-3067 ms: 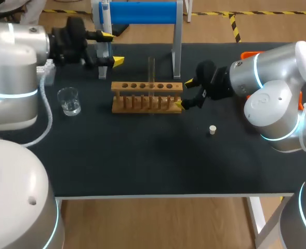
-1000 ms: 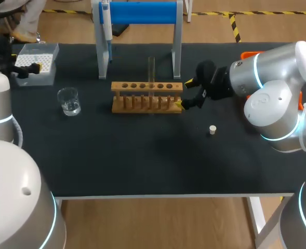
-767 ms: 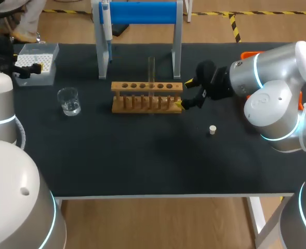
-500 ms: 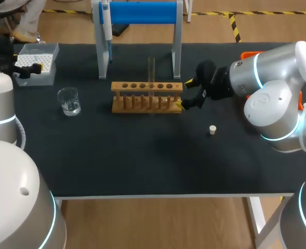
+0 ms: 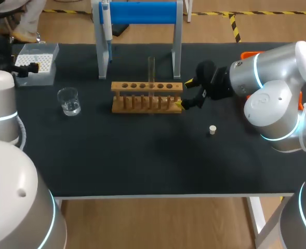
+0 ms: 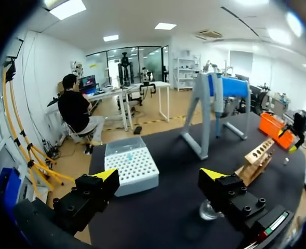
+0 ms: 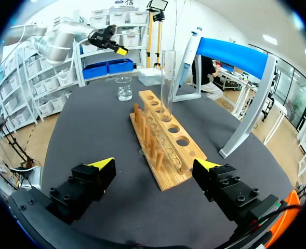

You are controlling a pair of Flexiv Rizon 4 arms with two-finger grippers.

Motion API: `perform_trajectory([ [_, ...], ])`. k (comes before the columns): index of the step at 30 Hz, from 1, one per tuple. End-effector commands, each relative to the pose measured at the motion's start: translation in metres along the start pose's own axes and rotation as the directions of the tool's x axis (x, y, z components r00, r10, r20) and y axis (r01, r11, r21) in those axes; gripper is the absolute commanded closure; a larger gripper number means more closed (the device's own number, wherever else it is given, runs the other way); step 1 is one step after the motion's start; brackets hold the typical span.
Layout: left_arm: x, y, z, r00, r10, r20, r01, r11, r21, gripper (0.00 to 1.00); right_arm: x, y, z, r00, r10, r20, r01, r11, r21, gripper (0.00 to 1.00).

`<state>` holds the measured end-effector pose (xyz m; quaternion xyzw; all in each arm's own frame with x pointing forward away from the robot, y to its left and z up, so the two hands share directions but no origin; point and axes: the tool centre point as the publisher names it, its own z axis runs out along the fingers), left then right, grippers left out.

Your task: Invert the test tube, pick up the pipette, mount the tip to pipette, aspirate from beaker and dispense into the tube, eject the tip, return the pipette, and cap with the stopper.

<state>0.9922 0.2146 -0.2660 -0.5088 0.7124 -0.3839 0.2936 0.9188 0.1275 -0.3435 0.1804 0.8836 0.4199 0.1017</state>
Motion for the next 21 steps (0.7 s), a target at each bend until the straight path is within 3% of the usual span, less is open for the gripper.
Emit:
perform_trajectory([
  [1, -0.006, 0.001, 0.034, 0.999, -0.016, 0.039, 0.016, 1.0, -0.014, 0.0, 0.0, 0.0, 0.0, 1.0, 0.0, -0.001, 0.0, 1.0, 0.002, 0.0],
  [12, -0.024, 0.007, 0.066, 0.991, -0.05, 0.12, 0.057, 0.997, -0.055, 0.0, 0.0, 0.0, 0.0, 1.0, 0.0, -0.001, 0.0, 1.0, 0.002, 0.0],
  [21, -0.027, 0.0, 0.088, 0.991, -0.044, 0.123, 0.052, 0.997, -0.062, 0.0, 0.0, 0.0, 0.0, 1.0, 0.0, -0.001, 0.0, 1.0, 0.002, 0.0],
])
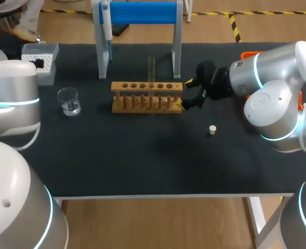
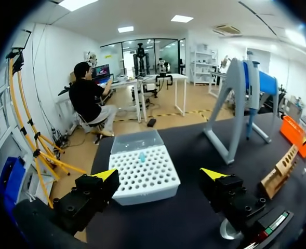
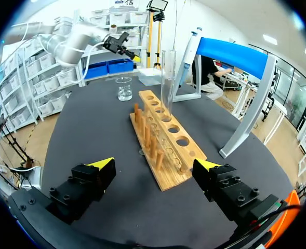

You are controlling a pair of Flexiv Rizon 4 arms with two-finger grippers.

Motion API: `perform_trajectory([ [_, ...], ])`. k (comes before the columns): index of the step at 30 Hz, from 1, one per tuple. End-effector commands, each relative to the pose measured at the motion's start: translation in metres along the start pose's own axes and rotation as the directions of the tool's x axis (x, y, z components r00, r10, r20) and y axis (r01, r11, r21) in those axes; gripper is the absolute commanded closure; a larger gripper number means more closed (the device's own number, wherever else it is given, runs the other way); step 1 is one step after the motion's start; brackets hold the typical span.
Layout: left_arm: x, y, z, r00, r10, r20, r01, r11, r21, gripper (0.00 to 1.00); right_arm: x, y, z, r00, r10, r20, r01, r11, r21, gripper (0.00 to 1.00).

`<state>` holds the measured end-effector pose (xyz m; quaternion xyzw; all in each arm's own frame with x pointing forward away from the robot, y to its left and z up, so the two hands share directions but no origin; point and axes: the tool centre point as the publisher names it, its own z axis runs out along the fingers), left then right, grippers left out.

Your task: Invert the test tube, pick up the pipette, mount the tip to pipette, aspirate from beaker and dispense into the tube, eject the tip, return the pipette, and cap with the stopper.

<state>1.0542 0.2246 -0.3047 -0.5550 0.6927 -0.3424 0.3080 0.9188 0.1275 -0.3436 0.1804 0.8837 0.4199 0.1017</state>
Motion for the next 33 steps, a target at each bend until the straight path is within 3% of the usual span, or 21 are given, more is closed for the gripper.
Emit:
perform_trajectory([
  [1, 0.003, -0.005, 0.021, 1.0, 0.004, 0.012, -0.004, 1.0, -0.008, 0.0, 0.0, 0.0, 0.0, 1.0, 0.0, -0.001, 0.0, 1.0, 0.002, 0.0],
  [4, 0.002, -0.007, 0.027, 1.0, 0.004, 0.016, -0.004, 1.0, -0.009, 0.06, 0.0, 0.0, 0.0, 1.0, 0.0, -0.001, 0.0, 1.0, 0.002, 0.0],
  [7, 0.003, -0.008, 0.031, 1.0, 0.007, 0.018, -0.007, 1.0, -0.014, 0.25, 0.0, 0.0, 0.0, 1.0, 0.0, -0.001, 0.0, 1.0, 0.002, 0.0],
  [11, 0.002, -0.009, 0.035, 1.0, -0.002, 0.024, 0.002, 1.0, -0.022, 0.32, 0.0, 0.0, 0.0, 1.0, 0.0, -0.001, 0.0, 1.0, 0.002, 0.0],
  [21, -0.004, -0.008, 0.05, 0.998, -0.032, 0.049, 0.033, 0.999, -0.015, 0.4, 0.0, 0.0, 0.0, 1.0, 0.0, -0.001, 0.0, 1.0, 0.002, 0.0],
  [33, -0.012, -0.004, 0.063, 0.996, -0.053, 0.065, 0.052, 0.999, 0.012, 0.41, 0.0, 0.0, 0.0, 1.0, 0.0, -0.001, 0.0, 1.0, 0.002, 0.0],
])
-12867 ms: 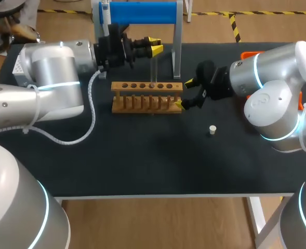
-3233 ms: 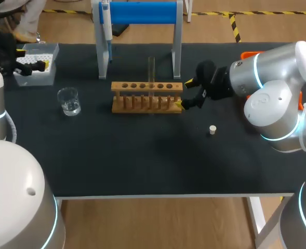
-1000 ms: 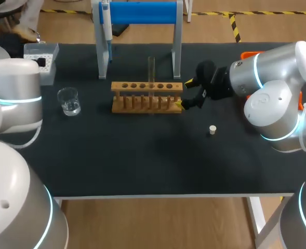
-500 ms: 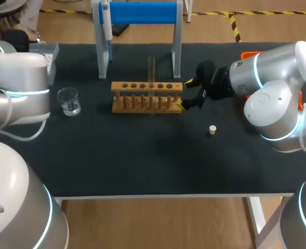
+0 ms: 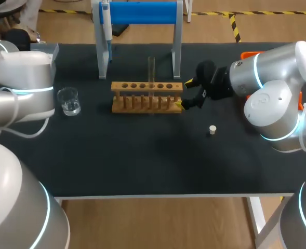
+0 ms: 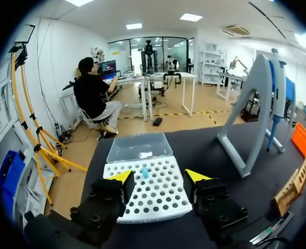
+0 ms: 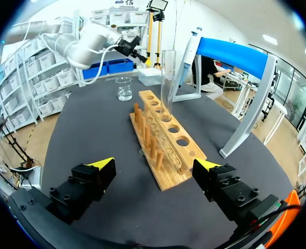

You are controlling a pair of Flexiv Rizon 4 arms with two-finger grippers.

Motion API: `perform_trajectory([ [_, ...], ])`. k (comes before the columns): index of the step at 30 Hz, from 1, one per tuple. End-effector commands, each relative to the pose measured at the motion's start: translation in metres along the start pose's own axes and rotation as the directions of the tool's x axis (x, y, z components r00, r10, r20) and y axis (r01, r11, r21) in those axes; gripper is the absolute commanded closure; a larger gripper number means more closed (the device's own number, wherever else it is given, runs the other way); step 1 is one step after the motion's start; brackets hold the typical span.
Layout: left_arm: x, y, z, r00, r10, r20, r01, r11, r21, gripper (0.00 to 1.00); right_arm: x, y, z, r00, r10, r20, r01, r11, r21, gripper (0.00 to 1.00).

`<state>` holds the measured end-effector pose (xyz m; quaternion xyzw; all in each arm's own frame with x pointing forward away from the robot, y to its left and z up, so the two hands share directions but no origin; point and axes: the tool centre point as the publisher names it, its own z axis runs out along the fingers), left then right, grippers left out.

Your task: Invert the test tube, pick up the pipette, mount the tip to pipette, aspirate from beaker and dispense into the tube, eject the tip, return the pipette, and cap with the stopper.

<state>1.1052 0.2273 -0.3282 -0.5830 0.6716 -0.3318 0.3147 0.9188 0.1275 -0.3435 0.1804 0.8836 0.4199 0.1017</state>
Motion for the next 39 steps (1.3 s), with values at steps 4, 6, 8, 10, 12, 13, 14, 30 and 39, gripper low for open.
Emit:
perform_trajectory([
  [4, -0.005, 0.008, 0.016, 1.0, -0.008, 0.024, 0.008, 1.0, 0.018, 0.4, 0.0, 0.0, 0.0, 1.0, 0.0, -0.001, 0.0, 1.0, 0.002, 0.0],
  [6, -0.006, 0.008, 0.017, 1.0, -0.01, 0.026, 0.009, 1.0, 0.019, 0.42, 0.0, 0.0, 0.0, 1.0, 0.0, -0.001, 0.0, 1.0, 0.002, 0.0],
  [8, -0.007, 0.009, 0.02, 1.0, -0.011, 0.027, 0.011, 1.0, 0.018, 0.43, 0.0, 0.0, 0.0, 1.0, 0.0, -0.001, 0.0, 1.0, 0.002, 0.0],
  [10, -0.007, 0.009, 0.022, 1.0, -0.01, 0.028, 0.01, 1.0, 0.017, 0.44, 0.0, 0.0, 0.0, 1.0, 0.0, -0.001, 0.0, 1.0, 0.002, 0.0],
  [12, -0.008, 0.009, 0.024, 1.0, -0.008, 0.028, 0.007, 1.0, 0.017, 0.46, 0.0, 0.0, 0.0, 1.0, 0.0, -0.001, 0.0, 1.0, 0.002, 0.0],
  [13, -0.008, 0.008, 0.025, 1.0, -0.007, 0.028, 0.006, 1.0, 0.017, 0.48, 0.0, 0.0, 0.0, 1.0, 0.0, -0.001, 0.0, 1.0, 0.002, 0.0],
  [14, -0.008, 0.008, 0.026, 1.0, -0.007, 0.028, 0.006, 1.0, 0.018, 0.49, 0.0, 0.0, 0.0, 1.0, 0.0, -0.001, 0.0, 1.0, 0.002, 0.0],
  [30, -0.012, 0.005, 0.04, 0.999, -0.018, 0.031, 0.018, 1.0, 0.015, 0.53, 0.0, 0.0, 0.0, 1.0, 0.0, -0.001, 0.0, 1.0, 0.002, 0.0],
  [39, -0.012, 0.003, 0.045, 0.999, -0.02, 0.031, 0.019, 1.0, 0.013, 0.54, 0.0, 0.0, 0.0, 1.0, 0.0, -0.001, 0.0, 1.0, 0.002, 0.0],
])
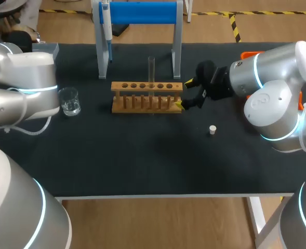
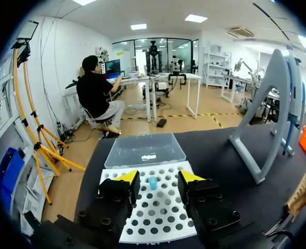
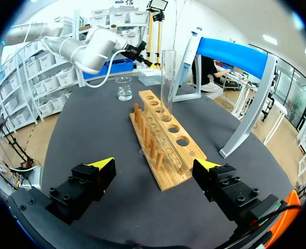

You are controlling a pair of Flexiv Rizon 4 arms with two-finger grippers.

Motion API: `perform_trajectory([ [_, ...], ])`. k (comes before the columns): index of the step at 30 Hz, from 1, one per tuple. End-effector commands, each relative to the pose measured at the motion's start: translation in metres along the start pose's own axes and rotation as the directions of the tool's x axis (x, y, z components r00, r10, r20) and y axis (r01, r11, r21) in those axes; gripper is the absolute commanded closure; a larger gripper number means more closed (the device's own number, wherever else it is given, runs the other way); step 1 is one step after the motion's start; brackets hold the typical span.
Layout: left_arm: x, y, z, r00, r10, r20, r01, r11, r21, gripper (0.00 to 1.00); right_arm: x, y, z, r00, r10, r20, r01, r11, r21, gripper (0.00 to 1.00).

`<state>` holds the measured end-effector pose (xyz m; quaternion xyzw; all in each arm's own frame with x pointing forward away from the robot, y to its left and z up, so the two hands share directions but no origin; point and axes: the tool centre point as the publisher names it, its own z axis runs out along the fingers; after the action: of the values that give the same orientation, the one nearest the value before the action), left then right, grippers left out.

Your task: Invert the test tube, pick up the pipette, mount the tip to pipette, aspirate from beaker and dispense into the tube, eject the tip, return the pipette, and cap with the stopper.

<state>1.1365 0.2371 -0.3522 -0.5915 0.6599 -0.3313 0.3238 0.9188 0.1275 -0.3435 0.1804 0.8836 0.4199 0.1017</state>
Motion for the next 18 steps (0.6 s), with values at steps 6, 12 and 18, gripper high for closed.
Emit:
perform_trajectory([
  [6, -0.0009, -0.0002, 0.0091, 1.0, -0.005, 0.008, 0.005, 1.0, 0.001, 0.55, -0.0002, 0.0003, -0.0005, 1.0, 0.0, -0.001, 0.0, 1.0, 0.002, 0.0],
  [12, -0.0026, 0.0012, 0.0119, 1.0, -0.007, 0.01, 0.007, 1.0, -0.004, 0.56, -0.0002, 0.0003, -0.0005, 1.0, 0.0, -0.001, 0.0, 1.0, 0.002, 0.0],
  [18, -0.0029, 0.0027, 0.0127, 1.0, -0.01, 0.01, 0.01, 1.0, -0.007, 0.56, -0.0002, 0.0003, -0.0005, 1.0, 0.0, -0.001, 0.0, 1.0, 0.002, 0.0],
])
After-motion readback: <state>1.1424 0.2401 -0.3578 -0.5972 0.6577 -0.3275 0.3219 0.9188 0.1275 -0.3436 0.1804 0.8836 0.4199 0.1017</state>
